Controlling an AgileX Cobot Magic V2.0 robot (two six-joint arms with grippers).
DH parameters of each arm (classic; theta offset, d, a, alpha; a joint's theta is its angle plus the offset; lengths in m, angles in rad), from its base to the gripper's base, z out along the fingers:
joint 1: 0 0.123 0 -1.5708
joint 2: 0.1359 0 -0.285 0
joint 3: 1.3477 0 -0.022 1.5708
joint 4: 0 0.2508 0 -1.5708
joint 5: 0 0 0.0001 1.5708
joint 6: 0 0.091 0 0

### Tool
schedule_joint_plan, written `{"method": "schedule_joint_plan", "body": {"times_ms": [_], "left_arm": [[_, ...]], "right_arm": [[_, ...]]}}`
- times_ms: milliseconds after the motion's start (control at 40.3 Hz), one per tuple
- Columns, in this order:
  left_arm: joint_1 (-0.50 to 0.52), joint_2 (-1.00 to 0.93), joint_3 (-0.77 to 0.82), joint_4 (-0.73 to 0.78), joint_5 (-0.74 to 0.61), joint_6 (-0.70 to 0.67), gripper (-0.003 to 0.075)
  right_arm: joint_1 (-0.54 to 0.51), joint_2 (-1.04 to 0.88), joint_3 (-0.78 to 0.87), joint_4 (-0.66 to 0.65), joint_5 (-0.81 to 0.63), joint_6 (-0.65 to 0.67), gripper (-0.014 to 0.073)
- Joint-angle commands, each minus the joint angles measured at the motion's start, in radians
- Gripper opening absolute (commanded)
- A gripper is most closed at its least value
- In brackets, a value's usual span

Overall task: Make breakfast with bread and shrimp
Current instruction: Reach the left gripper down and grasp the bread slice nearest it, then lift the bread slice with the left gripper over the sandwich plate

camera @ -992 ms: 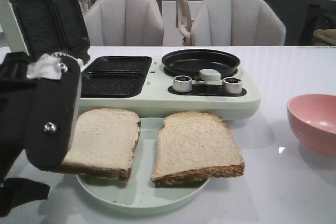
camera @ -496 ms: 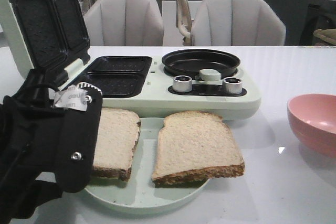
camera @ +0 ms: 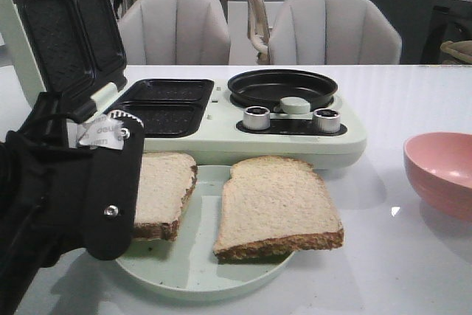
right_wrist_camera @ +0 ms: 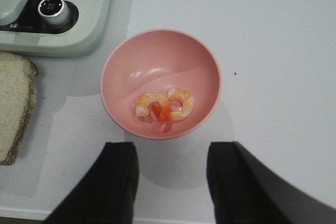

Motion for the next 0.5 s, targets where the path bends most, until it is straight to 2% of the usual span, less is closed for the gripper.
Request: {"method": "schedule_joint_plan", "body": {"times_ms": [0,248,471], "left_arm": [[-0.016,-0.028,-0.02,-0.023,0.086,-0.024,0.01],[-0.119,-0.101,-0.02,-0.059,0.227,-0.024,0.01],[-0.214,-0.21,-0.02,-0.054,0.437,-0.024,0.01]], "right_arm": [[-0.004,0.0,-0.028,-0.004,-0.067,-0.01,0.0432],[-0.004,0.0,-0.028,-0.004,-0.067,-0.01,0.0432],[-0.004,0.0,-0.028,-0.004,-0.067,-0.01,0.0432]]}}
